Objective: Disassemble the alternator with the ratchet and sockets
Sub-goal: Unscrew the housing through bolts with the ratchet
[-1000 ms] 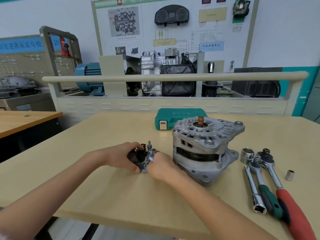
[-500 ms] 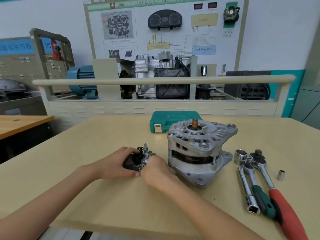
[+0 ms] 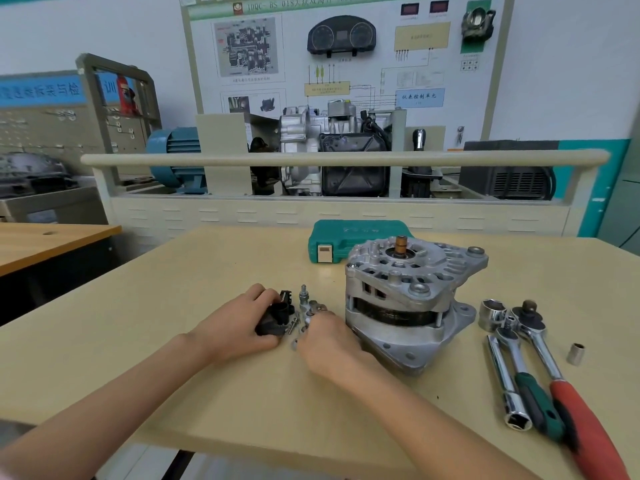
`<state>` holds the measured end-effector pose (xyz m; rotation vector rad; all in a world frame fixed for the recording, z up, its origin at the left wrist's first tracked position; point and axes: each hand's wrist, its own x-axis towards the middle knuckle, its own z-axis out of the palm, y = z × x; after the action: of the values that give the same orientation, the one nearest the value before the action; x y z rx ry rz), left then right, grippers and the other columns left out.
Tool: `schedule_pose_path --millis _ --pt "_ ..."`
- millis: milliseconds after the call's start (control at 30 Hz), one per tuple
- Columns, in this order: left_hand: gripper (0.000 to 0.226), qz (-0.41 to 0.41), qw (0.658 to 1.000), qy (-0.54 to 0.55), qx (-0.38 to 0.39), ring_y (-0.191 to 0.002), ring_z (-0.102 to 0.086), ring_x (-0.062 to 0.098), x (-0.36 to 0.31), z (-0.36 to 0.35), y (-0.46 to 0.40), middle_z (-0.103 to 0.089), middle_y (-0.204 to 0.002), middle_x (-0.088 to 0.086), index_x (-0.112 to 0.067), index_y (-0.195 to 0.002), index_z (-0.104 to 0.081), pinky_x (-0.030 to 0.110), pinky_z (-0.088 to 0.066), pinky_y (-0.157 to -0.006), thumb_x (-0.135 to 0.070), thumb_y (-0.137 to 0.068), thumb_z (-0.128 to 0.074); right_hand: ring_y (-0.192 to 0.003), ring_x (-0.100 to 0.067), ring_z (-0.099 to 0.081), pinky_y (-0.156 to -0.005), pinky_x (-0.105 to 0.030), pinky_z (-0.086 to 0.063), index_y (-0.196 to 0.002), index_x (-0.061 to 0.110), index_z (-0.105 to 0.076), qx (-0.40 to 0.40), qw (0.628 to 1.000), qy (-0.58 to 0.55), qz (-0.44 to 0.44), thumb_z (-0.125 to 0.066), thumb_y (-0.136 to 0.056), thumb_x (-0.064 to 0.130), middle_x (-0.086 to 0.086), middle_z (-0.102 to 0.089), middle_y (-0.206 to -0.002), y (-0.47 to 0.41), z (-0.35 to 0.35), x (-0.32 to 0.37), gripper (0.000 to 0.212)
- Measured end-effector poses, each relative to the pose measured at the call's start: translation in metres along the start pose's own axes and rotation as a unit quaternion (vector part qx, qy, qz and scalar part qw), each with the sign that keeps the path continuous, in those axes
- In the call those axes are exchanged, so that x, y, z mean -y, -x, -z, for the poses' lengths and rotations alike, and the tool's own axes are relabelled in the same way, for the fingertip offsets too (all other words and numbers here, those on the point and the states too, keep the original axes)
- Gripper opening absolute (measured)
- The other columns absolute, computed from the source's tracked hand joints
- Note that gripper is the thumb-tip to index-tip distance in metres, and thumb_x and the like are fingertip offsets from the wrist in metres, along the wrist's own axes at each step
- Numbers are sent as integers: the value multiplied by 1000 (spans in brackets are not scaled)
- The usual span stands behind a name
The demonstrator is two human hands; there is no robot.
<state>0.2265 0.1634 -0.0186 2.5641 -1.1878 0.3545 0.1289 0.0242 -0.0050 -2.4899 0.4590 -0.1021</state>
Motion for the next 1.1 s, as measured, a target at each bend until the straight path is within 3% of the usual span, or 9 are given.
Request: schedule_pose_path --millis 133,300,567,633,700,767,900,967,1100 --pt "50 -2 996 87 20 -103 -49 4 3 0 2 -43 -113 -6 -21 -121 -46 13 -37 -92 -29 -79 -70 -104 -26 -58 -70 -27 -39 -112 8 -55 -10 1000 15 22 -46 -95 20 -9 -60 -114 2 -1 -2 22" --pt "66 33 975 185 117 -114 -37 -15 10 7 9 -34 -125 -14 -29 -132 -37 0 -28 -92 -35 -78 -75 -103 -28 -59 -69 -27 -37 -111 7 -53 -19 999 13 28 -47 -95 22 -9 -60 -113 0 -3 -4 23" --pt "64 56 982 162 77 -115 -42 -1 4 0 10 -38 -127 -3 -17 -136 -38 -2 -27 -90 -20 -81 -71 -109 -27 -56 -70 -27 -34 -118 6 -51 -30 999 -6 45 -40 -97 25 -10 -58 -119 -7 -8 1 30" --pt "71 58 983 156 82 -121 -43 7 -2 4 9 -37 -128 -3 -18 -137 -37 3 -27 -96 -33 -76 -71 -109 -28 -56 -72 -28 -36 -119 6 -49 -34 998 -16 46 -40 -96 24 -11 -58 -119 -2 -6 0 31" --pt "85 59 983 148 90 -126 -38 11 -6 10 10 -36 -131 -4 -21 -138 -37 21 -24 -111 -56 -64 -60 -107 -28 -57 -77 -32 -42 -122 5 -43 -42 997 -21 53 -41 -96 24 -11 -59 -118 6 -3 -2 32" --pt "78 66 985 146 62 -128 -35 10 -13 19 12 -36 -133 -4 -26 -135 -39 33 -18 -116 -58 -66 -59 -104 -28 -58 -72 -33 -43 -119 6 -43 -47 995 -35 78 -40 -97 24 -11 -59 -115 16 0 -1 28" --pt "18 30 958 265 -103 -105 -57 6 -47 35 20 -64 -108 -7 -24 -103 -61 12 -40 -89 -14 -88 -65 -98 -28 -57 -64 -27 -31 -111 8 -52 -35 985 -84 146 -35 -99 26 -13 -60 -108 41 20 0 27" --pt "9 8 936 345 -65 -85 -66 10 -76 45 26 -72 -90 0 -19 -93 -68 12 -48 -72 -19 -86 -62 -87 -24 -57 -61 -27 -32 -106 9 -56 -9 980 -110 167 -38 -98 27 -10 -61 -95 55 37 -7 26" --pt "23 -12 905 425 4 -68 -64 0 -126 49 28 -74 -81 -5 -15 -96 -72 13 -49 -64 -25 -76 -64 -52 -7 -39 -49 -21 -30 -69 15 -53 81 952 -269 119 -46 -93 14 2 -45 -63 83 72 -34 25"
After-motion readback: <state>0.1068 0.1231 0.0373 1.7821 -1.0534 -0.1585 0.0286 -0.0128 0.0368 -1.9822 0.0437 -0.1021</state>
